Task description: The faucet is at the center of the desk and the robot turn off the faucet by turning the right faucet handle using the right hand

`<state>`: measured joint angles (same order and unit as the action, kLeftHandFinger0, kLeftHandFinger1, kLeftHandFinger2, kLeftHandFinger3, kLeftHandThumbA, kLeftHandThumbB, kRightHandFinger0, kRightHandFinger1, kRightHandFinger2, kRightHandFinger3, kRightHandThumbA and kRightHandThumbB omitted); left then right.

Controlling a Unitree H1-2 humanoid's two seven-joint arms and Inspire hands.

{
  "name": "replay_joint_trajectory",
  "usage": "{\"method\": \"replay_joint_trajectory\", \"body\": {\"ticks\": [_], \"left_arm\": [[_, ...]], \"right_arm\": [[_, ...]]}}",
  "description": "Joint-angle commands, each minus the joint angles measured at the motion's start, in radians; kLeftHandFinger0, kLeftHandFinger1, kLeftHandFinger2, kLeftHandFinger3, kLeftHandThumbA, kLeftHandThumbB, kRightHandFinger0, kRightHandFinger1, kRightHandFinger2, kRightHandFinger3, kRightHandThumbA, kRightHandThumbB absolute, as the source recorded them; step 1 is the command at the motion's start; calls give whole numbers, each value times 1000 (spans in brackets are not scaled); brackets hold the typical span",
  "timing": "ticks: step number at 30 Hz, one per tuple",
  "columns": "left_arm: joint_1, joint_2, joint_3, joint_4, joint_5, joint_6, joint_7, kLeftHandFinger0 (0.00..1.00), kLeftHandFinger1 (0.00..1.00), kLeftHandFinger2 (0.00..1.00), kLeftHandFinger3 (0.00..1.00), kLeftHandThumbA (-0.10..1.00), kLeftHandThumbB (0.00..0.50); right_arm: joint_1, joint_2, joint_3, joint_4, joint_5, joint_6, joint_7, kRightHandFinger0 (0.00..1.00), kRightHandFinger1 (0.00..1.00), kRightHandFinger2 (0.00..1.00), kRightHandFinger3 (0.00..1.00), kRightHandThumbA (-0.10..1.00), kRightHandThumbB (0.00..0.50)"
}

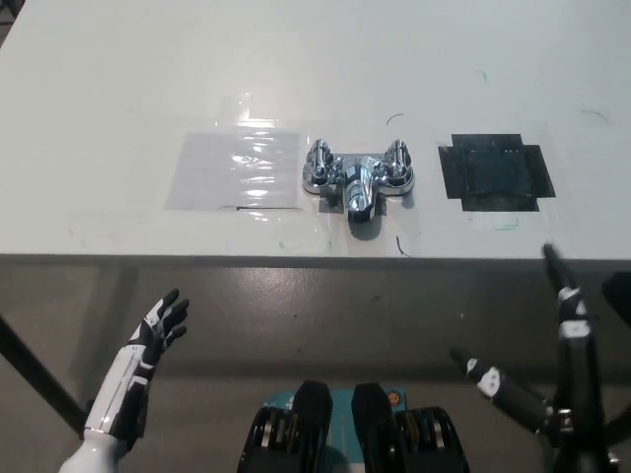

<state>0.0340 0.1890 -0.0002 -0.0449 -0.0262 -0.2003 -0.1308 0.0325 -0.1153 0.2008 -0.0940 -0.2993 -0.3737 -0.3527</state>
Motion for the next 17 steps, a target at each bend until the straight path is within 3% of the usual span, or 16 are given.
{"method": "replay_joint_trajectory", "body": {"ticks": [1,3,6,17], "left_arm": [[10,2,9,-47,5,-21,6,1000,1000,1000,1000,1000,320],[0,1,10,-38,3,-23,7,1000,1000,1000,1000,1000,326],[-3,1,19,-34,-5,-24,9,1000,1000,1000,1000,1000,335],[-31,-2,27,-14,6,-22,17,1000,1000,1000,1000,1000,321]], "right_arm": [[5,1,-16,79,-3,-59,34,1000,1000,1000,1000,1000,166],[-4,-2,-23,112,11,-56,41,1000,1000,1000,1000,1000,159],[-15,3,-29,155,22,-46,54,1000,1000,1000,1000,1000,192],[-57,12,-47,235,87,-40,113,1000,1000,1000,1000,1000,164]]}}
